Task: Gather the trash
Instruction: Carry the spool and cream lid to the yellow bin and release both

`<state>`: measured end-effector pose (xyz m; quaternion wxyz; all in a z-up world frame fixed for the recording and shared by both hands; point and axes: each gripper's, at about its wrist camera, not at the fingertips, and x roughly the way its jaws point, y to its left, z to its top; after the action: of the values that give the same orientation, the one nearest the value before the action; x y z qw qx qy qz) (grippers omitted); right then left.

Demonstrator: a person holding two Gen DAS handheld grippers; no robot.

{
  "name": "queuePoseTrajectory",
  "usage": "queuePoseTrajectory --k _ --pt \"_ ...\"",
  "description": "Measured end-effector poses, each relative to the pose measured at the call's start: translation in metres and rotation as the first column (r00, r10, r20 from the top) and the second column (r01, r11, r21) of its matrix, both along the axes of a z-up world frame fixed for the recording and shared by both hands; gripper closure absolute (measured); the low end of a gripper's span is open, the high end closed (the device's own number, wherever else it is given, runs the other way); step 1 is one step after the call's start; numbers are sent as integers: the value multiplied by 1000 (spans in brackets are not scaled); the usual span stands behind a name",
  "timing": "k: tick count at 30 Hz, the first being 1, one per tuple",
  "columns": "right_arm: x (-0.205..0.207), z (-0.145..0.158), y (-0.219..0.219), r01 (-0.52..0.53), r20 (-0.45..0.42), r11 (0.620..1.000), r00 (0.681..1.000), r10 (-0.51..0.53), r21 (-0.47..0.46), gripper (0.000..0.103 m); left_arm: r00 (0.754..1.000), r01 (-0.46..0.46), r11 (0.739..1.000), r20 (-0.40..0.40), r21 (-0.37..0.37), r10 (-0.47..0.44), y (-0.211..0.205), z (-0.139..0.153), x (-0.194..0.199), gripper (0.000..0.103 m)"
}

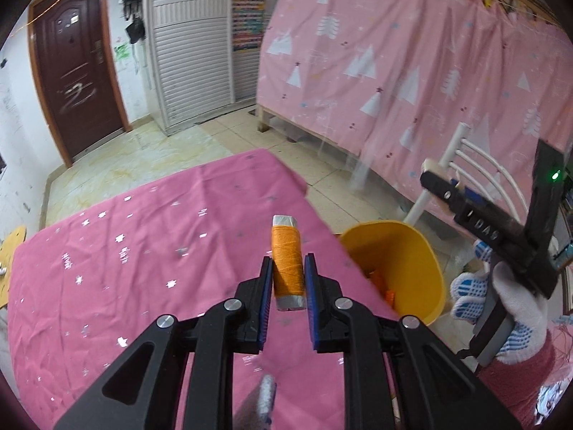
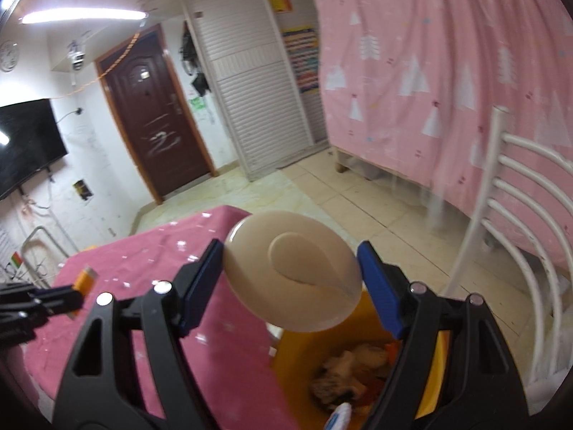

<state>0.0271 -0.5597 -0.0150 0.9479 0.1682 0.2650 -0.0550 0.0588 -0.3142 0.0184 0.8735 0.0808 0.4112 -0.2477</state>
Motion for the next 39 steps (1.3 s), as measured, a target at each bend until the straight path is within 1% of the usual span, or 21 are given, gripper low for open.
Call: queuePoseTrajectory --k 5,7,9,13,18,24,26,29,30,31,32,34,37,39 --pt "-6 -20 -24 55 -29 998 998 -55 18 29 998 57 998 -6 -26 -57 -30 -1 -2 94" --pt "-9 -26 -34 76 -29 996 997 -75 37 24 997 74 997 -8 -36 -74 -40 -3 0 94" --pt "-11 -29 -42 92 -26 995 996 -90 48 22 995 92 994 -23 -57 -94 -48 -5 3 94" --pt "-18 -33 -57 109 -11 990 994 -109 85 22 988 145 983 -40 -112 -151 -67 -9 4 94" --pt "-28 -30 -69 132 26 984 990 -136 123 20 977 207 965 -24 -161 -213 -86 -9 -4 94" --pt "-37 -26 -78 157 57 977 984 -167 147 19 962 272 945 15 -184 -274 -107 -3 -14 93" --pt "-38 -24 -76 158 59 976 984 -168 148 19 959 280 943 24 -178 -281 -110 -2 -17 92" --pt "-37 -24 -75 150 59 977 985 -161 150 18 958 286 944 31 -166 -284 -110 -2 -21 89" --pt "-36 -24 -73 144 58 978 986 -155 149 18 958 287 943 32 -168 -286 -109 -2 -22 85" --pt "-35 -23 -72 140 58 979 987 -150 148 18 958 286 943 33 -168 -285 -107 -1 -22 78" --pt "-34 -23 -70 136 58 980 988 -146 147 18 959 282 945 37 -166 -280 -105 -1 -22 73" --pt "-33 -20 -66 128 62 982 989 -138 142 16 960 279 945 46 -173 -275 -99 2 -23 54" --pt "-32 -16 -61 116 71 984 989 -127 134 14 965 261 948 66 -181 -253 -88 7 -23 44" --pt "-31 -12 -55 102 81 986 990 -113 130 14 969 245 951 77 -190 -235 -78 10 -22 41"
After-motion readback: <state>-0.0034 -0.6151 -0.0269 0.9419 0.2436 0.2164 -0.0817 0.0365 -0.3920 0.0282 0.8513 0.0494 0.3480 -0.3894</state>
